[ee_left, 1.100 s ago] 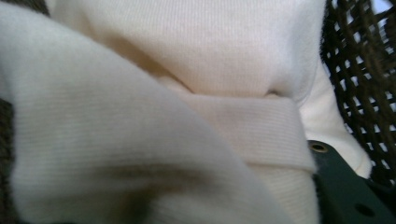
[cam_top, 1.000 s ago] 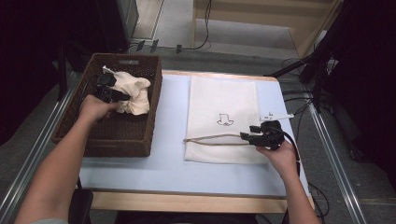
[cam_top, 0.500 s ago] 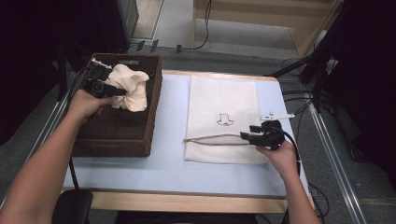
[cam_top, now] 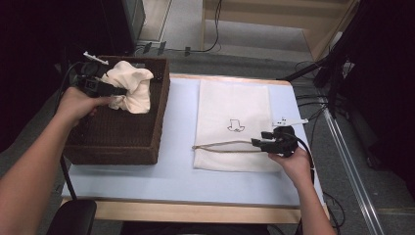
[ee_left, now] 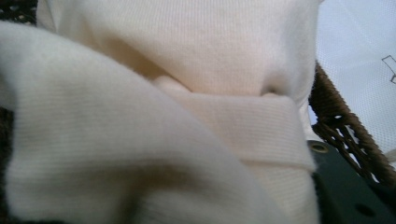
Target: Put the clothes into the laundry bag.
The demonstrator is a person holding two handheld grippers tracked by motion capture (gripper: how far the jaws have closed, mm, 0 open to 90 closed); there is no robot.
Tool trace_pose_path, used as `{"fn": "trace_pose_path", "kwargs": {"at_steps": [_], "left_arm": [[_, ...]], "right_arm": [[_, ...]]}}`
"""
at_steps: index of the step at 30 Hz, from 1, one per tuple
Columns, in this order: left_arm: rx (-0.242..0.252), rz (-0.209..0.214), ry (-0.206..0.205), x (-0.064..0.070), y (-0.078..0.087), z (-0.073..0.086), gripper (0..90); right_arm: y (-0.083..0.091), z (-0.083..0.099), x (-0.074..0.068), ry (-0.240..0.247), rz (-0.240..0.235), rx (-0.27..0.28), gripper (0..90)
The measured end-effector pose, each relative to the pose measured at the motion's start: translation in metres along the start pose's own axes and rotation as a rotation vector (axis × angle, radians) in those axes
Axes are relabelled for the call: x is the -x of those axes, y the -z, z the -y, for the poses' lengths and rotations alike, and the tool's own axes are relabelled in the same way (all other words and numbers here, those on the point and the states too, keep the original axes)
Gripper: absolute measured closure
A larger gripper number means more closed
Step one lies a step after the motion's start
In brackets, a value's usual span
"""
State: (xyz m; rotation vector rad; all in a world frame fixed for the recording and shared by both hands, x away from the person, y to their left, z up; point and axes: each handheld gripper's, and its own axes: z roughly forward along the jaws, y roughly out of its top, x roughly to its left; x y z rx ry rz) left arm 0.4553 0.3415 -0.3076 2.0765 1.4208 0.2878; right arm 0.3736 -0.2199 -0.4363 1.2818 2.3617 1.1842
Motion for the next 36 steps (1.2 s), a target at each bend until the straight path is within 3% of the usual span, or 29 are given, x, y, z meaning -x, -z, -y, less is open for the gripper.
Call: {"fn": "trace_pose_path", "kwargs": {"at_steps": [6, 12, 19, 36], "left_arm": [[0.022, 0.026, -0.034, 0.010, 0.019, -0.005, 60.5], [0.032, 0.084, -0.074, 0.024, 0.031, -0.010, 60.4], [0.037, 0.141, -0.122, 0.039, 0.036, -0.015, 60.3], [0.030, 0.242, -0.255, 0.095, 0.038, -0.030, 60.1]], "right_arm": [[0.000, 0.000, -0.001, 0.002, -0.001, -0.001, 44.5], [0.000, 0.000, -0.001, -0.001, -0.002, -0.002, 44.7], [0.000, -0.001, -0.001, 0.002, -0.007, 0.001, 45.0], [0.000, -0.001, -0.001, 0.004, -0.011, 0.000, 44.8]]}}
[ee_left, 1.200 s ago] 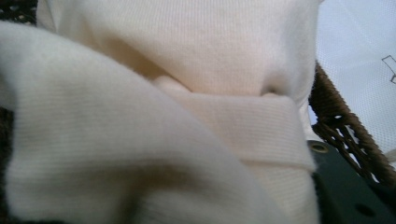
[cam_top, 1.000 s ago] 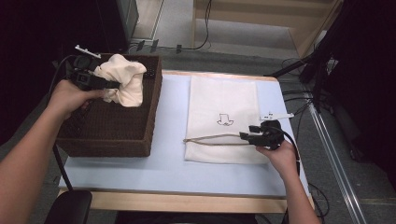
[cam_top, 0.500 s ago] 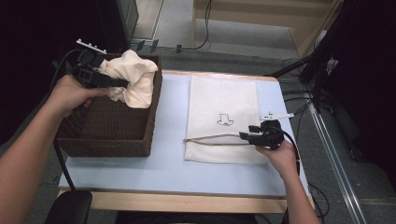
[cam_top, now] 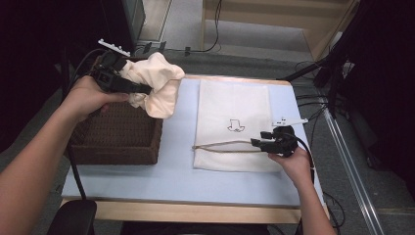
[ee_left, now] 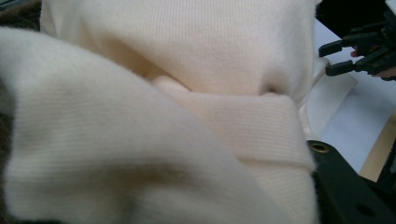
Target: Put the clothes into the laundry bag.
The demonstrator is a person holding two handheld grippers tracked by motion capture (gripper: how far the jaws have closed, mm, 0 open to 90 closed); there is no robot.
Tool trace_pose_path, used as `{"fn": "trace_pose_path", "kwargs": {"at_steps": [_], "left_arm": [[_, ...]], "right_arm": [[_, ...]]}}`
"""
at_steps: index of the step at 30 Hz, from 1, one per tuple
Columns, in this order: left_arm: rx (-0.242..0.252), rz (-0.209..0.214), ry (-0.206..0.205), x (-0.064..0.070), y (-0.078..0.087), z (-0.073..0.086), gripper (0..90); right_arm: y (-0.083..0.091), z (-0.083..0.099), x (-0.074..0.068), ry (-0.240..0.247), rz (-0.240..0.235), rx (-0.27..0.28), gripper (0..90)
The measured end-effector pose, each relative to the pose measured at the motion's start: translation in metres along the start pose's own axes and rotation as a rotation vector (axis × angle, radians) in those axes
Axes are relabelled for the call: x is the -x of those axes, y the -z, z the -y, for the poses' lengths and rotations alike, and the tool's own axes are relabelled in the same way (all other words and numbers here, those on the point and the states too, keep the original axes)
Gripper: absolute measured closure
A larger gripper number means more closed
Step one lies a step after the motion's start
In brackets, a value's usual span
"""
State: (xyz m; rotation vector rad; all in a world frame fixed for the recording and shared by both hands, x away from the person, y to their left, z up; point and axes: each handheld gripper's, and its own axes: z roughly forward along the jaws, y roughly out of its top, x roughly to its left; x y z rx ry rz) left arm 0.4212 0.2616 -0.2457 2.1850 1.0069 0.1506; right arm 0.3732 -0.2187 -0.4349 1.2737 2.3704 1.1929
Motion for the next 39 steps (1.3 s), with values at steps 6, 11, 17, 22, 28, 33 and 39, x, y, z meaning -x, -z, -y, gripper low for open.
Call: {"fn": "trace_pose_path", "kwargs": {"at_steps": [6, 11, 17, 22, 28, 33, 39], "left_arm": [[-0.002, 0.029, -0.036, 0.017, -0.005, -0.006, 60.0], [0.006, 0.057, -0.050, 0.027, -0.009, -0.009, 59.9], [0.006, 0.087, -0.067, 0.038, -0.016, -0.009, 59.8], [0.012, 0.109, -0.078, 0.050, -0.021, -0.007, 59.7], [0.014, 0.138, -0.107, 0.067, -0.025, -0.003, 59.6], [0.011, 0.148, -0.128, 0.081, -0.026, 0.003, 59.4], [0.027, 0.176, -0.128, 0.091, -0.028, 0.014, 59.4]], "right_arm": [[0.000, 0.000, 0.000, -0.003, 0.001, 0.002, 44.9], [0.001, 0.000, 0.001, 0.003, 0.001, -0.002, 45.8], [0.001, 0.000, 0.001, 0.008, -0.001, -0.003, 45.9], [0.001, 0.000, 0.001, 0.011, 0.002, -0.003, 45.8], [0.001, 0.001, 0.001, 0.009, 0.006, 0.000, 45.7], [0.001, 0.001, 0.001, 0.014, 0.007, -0.002, 45.7], [0.001, 0.001, 0.001, 0.013, 0.006, 0.000, 45.7]]}}
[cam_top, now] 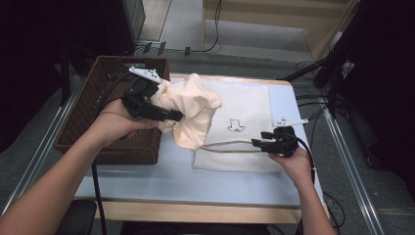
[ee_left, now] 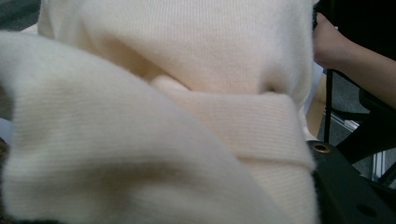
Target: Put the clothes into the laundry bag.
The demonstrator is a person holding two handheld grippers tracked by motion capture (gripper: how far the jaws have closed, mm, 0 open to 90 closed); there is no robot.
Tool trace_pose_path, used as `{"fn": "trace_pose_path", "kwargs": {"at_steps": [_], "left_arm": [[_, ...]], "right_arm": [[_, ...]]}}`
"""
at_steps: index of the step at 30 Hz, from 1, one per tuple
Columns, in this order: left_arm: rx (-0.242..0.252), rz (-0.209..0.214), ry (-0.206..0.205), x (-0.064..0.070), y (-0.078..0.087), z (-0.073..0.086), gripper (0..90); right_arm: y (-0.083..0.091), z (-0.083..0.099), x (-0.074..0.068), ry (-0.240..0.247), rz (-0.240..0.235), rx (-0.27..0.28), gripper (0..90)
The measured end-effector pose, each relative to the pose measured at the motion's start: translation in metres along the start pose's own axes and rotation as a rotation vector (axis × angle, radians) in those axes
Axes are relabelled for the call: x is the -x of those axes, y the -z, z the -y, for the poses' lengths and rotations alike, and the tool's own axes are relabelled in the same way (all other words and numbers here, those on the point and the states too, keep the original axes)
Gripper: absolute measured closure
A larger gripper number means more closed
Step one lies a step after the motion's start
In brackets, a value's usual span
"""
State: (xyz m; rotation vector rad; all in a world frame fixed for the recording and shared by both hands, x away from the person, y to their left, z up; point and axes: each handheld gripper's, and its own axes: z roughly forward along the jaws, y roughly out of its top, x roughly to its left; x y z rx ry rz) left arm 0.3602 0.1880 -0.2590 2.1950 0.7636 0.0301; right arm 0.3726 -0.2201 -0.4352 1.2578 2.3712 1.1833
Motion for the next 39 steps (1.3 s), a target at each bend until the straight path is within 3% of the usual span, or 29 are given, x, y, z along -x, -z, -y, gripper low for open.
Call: {"fn": "trace_pose_path", "kwargs": {"at_steps": [9, 19, 32, 39], "left_arm": [[0.005, 0.026, -0.005, 0.018, -0.004, 0.013, 59.2], [-0.011, 0.042, -0.047, 0.043, -0.010, 0.025, 59.0], [-0.039, 0.099, -0.070, 0.075, -0.020, 0.038, 58.8], [-0.052, 0.152, -0.071, 0.090, -0.031, 0.048, 58.7]], "right_arm": [[0.000, 0.000, -0.001, 0.009, -0.002, 0.004, 46.2], [0.000, 0.000, -0.002, 0.011, -0.007, -0.004, 47.0], [0.000, 0.000, -0.001, 0.019, -0.005, 0.001, 47.4], [0.000, 0.000, -0.001, 0.024, -0.005, 0.003, 47.5]]}}
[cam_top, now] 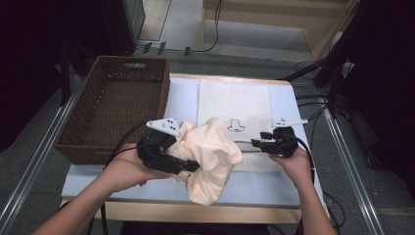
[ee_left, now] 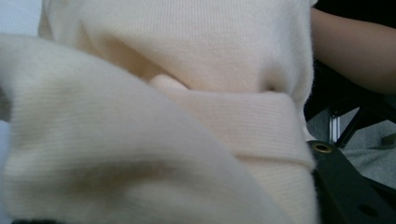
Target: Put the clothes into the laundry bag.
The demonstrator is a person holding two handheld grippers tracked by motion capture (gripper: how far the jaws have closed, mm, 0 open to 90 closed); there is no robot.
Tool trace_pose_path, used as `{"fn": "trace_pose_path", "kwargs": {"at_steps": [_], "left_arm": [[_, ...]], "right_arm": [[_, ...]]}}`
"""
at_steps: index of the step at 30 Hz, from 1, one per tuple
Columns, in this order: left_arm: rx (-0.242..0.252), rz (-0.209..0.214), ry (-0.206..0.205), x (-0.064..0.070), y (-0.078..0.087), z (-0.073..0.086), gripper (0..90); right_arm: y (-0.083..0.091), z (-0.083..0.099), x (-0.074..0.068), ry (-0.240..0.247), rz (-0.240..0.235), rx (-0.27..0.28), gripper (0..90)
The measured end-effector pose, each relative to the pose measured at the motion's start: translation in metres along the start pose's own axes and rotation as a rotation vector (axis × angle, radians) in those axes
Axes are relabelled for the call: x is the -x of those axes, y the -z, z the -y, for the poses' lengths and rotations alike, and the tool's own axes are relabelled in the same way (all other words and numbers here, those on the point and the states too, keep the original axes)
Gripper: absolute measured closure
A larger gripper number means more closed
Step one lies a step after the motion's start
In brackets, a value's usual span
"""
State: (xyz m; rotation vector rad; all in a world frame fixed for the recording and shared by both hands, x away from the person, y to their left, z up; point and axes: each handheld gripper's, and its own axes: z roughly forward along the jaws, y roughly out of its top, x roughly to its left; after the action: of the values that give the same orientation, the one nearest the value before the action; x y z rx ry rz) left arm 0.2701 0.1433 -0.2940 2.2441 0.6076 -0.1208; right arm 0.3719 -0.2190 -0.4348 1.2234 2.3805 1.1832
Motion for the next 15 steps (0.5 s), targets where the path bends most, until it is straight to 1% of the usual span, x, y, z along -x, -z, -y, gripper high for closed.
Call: {"fn": "trace_pose_path", "kwargs": {"at_steps": [2, 5, 6, 9, 11, 13, 15], "left_arm": [[-0.011, 0.009, -0.003, 0.004, -0.004, 0.002, 58.7], [-0.021, 0.036, -0.003, 0.007, -0.010, 0.005, 58.6], [-0.024, 0.049, -0.003, 0.009, -0.014, 0.006, 58.5], [-0.035, 0.066, -0.012, 0.010, -0.026, 0.009, 58.4], [-0.044, 0.083, 0.004, 0.009, -0.035, 0.011, 58.4], [-0.056, 0.098, 0.009, 0.009, -0.045, 0.013, 58.4], [-0.063, 0.088, -0.002, 0.010, -0.055, 0.014, 58.4]], "right_arm": [[0.000, 0.000, 0.000, 0.001, -0.001, 0.002, 47.4], [0.000, 0.000, 0.000, 0.001, -0.001, 0.002, 47.5], [0.000, 0.000, 0.000, 0.000, -0.001, 0.001, 47.5], [0.000, 0.000, -0.001, -0.001, 0.001, -0.002, 47.5], [0.000, 0.000, -0.001, 0.000, 0.000, -0.003, 47.4], [0.000, 0.000, -0.001, 0.000, 0.000, -0.001, 47.4], [0.000, 0.000, 0.000, -0.002, 0.000, 0.001, 47.5]]}}
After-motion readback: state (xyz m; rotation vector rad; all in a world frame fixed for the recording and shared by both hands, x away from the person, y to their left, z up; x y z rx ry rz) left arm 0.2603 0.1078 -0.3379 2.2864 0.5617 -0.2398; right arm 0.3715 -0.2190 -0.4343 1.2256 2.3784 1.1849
